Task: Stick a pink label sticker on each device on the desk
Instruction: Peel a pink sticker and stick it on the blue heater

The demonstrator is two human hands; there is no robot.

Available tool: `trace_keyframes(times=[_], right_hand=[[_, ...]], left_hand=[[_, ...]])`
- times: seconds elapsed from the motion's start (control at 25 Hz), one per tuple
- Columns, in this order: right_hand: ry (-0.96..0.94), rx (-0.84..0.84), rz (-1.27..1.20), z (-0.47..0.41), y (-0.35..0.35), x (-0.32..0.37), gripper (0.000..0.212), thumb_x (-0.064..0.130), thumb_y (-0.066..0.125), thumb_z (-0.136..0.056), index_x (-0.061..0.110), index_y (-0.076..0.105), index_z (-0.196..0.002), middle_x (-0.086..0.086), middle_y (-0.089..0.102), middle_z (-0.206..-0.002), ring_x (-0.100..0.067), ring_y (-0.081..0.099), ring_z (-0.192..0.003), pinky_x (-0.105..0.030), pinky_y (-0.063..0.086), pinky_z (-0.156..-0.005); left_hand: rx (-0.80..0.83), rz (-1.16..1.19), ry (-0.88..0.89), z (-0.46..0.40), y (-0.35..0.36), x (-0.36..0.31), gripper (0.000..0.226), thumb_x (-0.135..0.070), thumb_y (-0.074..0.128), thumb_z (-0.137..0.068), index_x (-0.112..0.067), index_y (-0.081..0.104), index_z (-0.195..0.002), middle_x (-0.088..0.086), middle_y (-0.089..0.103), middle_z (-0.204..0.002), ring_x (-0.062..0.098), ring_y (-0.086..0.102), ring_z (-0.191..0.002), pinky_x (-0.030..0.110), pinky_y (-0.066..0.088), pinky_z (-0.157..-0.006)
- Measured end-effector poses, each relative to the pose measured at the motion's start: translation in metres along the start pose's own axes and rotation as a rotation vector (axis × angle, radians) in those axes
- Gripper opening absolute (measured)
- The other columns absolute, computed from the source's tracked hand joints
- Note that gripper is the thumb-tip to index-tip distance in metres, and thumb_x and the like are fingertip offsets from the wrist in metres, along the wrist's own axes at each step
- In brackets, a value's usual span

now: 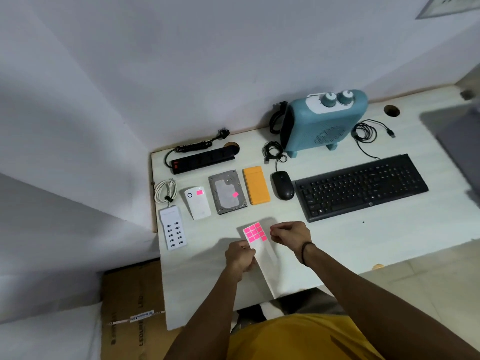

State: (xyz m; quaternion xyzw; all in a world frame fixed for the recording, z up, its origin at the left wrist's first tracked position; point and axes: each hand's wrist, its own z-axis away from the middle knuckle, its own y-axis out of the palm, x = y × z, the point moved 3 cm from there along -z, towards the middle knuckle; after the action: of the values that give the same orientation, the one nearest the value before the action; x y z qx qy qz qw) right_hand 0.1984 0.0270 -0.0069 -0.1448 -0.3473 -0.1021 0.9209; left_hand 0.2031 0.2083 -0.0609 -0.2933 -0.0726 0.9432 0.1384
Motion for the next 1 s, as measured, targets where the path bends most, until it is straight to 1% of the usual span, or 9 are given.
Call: trace_keyframes(times=[0.08, 0.24, 0.36, 0.48, 0.56, 0.72, 0.84, 0.92, 1.0], right_hand=[[0.002, -0.035, -0.032, -0.003, -0.015, -0.001, 0.005, 0.011, 0.077, -0.069, 0.01, 0.08, -0.073, -0.008, 0.078, -0.079, -0.022, 0.077, -0.077, -0.035, 0.061, -0.084], [-0.01, -0.073, 0.011, -0.023, -0.047, 0.002, 0.01, 0.009, 0.081, -0.065, 0.015, 0.079, -0.073, -0.008, 0.078, -0.077, -0.025, 0.077, -0.077, -0.04, 0.061, -0.083], [0.009, 0.004, 0.077, -0.042, -0.067, 0.013, 0.021, 0.007, 0.083, -0.067, 0.016, 0.075, -0.083, -0.012, 0.078, -0.078, -0.026, 0.077, -0.078, -0.043, 0.061, -0.085], [0.004, 0.043, 0.119, -0.06, -0.084, 0.034, 0.016, -0.001, 0.085, -0.069, 0.009, 0.076, -0.078, -0.018, 0.077, -0.085, -0.027, 0.076, -0.079, -0.037, 0.062, -0.077], [-0.019, 0.043, 0.206, -0.071, -0.092, 0.048, 0.011, 0.004, 0.085, -0.071, 0.011, 0.078, -0.074, -0.013, 0.077, -0.081, -0.02, 0.074, -0.07, -0.028, 0.062, -0.067], [-0.052, 0.11, 0.278, -0.1, -0.095, 0.073, 0.011, 0.011, 0.087, -0.069, 0.018, 0.079, -0.067, -0.005, 0.077, -0.076, -0.02, 0.075, -0.074, -0.033, 0.062, -0.078], [-0.066, 0.121, 0.176, -0.117, -0.088, 0.094, 0.01, 0.011, 0.088, -0.066, 0.017, 0.08, -0.069, -0.009, 0.078, -0.08, -0.025, 0.076, -0.082, -0.039, 0.062, -0.082], [-0.078, 0.117, 0.023, -0.124, -0.084, 0.115, 0.007, 0.005, 0.085, -0.072, 0.009, 0.08, -0.076, -0.017, 0.077, -0.088, -0.026, 0.073, -0.079, -0.039, 0.061, -0.082], [-0.096, 0.066, -0.095, -0.131, -0.085, 0.137, 0.007, 0.003, 0.083, -0.073, 0.007, 0.078, -0.076, -0.018, 0.076, -0.088, -0.023, 0.07, -0.073, -0.035, 0.061, -0.078]], left_hand=[[0.004, -0.05, 0.018, -0.005, 0.013, -0.011, 0.014, -0.004, 0.066, -0.085, -0.015, 0.074, -0.085, 0.011, 0.077, -0.087, 0.025, 0.077, -0.075, 0.032, 0.064, -0.061], [-0.017, -0.162, 0.047, -0.011, 0.035, -0.037, 0.017, -0.001, 0.065, -0.083, -0.018, 0.066, -0.08, 0.014, 0.075, -0.089, 0.026, 0.077, -0.074, 0.035, 0.065, -0.064], [-0.046, -0.354, 0.093, -0.02, 0.052, -0.046, 0.01, -0.002, 0.069, -0.07, -0.01, 0.07, -0.076, 0.012, 0.075, -0.085, 0.03, 0.076, -0.075, 0.043, 0.065, -0.069], [-0.024, -0.592, 0.141, -0.031, 0.071, -0.049, 0.022, -0.021, 0.074, -0.07, -0.007, 0.078, -0.087, 0.007, 0.075, -0.089, 0.025, 0.074, -0.085, 0.031, 0.062, -0.075], [-0.048, -0.679, 0.137, -0.041, 0.075, -0.051, 0.033, -0.036, 0.077, -0.073, -0.008, 0.078, -0.091, 0.006, 0.076, -0.09, 0.024, 0.074, -0.088, 0.031, 0.061, -0.078], [-0.116, -0.7, 0.128, -0.049, 0.073, -0.074, 0.039, -0.041, 0.075, -0.074, -0.007, 0.075, -0.094, 0.01, 0.076, -0.09, 0.025, 0.074, -0.084, 0.033, 0.062, -0.078], [-0.119, -0.586, 0.269, -0.041, 0.074, -0.127, 0.019, -0.029, 0.074, -0.084, -0.012, 0.08, -0.088, 0.007, 0.078, -0.083, 0.024, 0.076, -0.079, 0.038, 0.063, -0.076], [-0.168, -0.472, 0.384, -0.041, 0.074, -0.171, 0.011, -0.024, 0.075, -0.084, -0.015, 0.081, -0.088, 0.004, 0.079, -0.089, 0.024, 0.075, -0.083, 0.041, 0.062, -0.082], [-0.244, -0.413, 0.497, -0.039, 0.074, -0.225, 0.012, -0.022, 0.074, -0.084, -0.019, 0.079, -0.094, 0.0, 0.079, -0.098, 0.018, 0.074, -0.09, 0.037, 0.058, -0.09]])
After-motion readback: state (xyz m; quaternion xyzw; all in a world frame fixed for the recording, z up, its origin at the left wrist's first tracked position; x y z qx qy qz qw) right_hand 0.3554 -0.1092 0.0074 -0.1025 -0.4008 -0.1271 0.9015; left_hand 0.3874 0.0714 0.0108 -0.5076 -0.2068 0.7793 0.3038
